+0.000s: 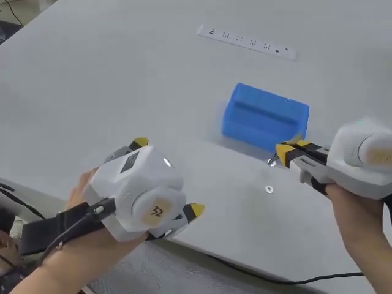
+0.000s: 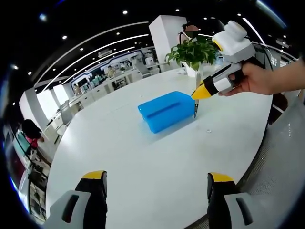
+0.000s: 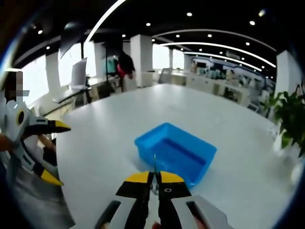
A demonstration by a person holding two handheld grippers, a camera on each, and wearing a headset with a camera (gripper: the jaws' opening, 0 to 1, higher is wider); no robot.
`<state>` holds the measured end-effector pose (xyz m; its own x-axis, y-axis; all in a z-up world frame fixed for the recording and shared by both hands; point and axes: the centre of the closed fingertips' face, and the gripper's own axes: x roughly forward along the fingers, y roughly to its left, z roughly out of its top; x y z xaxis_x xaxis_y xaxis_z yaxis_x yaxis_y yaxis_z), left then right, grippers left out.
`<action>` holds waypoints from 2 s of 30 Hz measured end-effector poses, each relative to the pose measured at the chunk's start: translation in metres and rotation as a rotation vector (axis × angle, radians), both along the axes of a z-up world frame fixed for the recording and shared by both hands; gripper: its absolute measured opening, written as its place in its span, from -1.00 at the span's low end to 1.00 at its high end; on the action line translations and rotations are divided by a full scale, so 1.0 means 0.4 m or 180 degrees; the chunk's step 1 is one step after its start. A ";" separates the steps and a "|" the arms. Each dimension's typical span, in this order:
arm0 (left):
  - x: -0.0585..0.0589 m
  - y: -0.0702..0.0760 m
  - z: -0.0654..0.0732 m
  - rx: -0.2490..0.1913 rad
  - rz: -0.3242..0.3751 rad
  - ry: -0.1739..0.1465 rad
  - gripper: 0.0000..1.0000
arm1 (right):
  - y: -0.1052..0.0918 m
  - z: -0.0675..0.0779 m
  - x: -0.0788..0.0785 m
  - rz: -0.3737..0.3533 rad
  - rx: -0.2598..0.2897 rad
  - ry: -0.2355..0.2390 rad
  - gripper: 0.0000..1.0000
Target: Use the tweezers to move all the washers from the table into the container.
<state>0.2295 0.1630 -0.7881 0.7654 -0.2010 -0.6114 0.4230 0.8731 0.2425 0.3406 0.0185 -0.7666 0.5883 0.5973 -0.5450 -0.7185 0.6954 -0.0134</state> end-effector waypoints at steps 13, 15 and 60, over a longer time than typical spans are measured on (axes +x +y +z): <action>-0.004 -0.003 0.000 -0.0015 -0.0016 0.0017 0.78 | 0.013 0.067 0.042 -0.0035 0.0098 -0.0166 -0.95; -0.004 -0.002 -0.002 -0.0006 -0.0015 0.0023 0.78 | 0.011 0.076 0.055 -0.0046 0.0109 -0.0195 -0.95; -0.005 0.003 -0.011 0.0034 -0.0010 0.0080 0.76 | 0.011 -0.086 0.179 -0.0211 0.0004 -0.0001 -0.95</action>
<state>0.2273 0.1640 -0.7925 0.7491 -0.1965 -0.6326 0.4317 0.8692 0.2412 0.4121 0.0230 -0.8008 0.6268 0.5578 -0.5440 -0.6708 0.7415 -0.0126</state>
